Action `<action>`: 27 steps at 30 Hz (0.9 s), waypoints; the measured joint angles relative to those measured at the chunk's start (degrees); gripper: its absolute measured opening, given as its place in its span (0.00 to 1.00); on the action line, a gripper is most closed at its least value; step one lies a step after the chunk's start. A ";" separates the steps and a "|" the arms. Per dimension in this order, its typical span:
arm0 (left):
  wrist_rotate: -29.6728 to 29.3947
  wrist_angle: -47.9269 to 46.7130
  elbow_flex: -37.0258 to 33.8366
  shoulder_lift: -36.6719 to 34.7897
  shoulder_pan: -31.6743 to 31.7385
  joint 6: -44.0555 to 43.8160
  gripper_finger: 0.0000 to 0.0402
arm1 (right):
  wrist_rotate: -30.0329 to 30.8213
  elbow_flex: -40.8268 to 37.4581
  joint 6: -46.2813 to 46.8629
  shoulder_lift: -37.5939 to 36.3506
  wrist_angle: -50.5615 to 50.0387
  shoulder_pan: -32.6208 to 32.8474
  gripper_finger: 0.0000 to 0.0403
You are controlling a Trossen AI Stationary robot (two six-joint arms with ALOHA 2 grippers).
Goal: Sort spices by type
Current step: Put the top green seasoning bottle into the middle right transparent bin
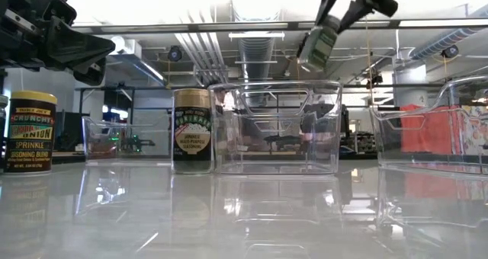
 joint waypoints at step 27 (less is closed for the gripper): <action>0.00 0.01 0.00 -0.01 0.01 0.00 0.00 | -6.95 2.88 22.94 -6.29 -26.90 23.28 0.49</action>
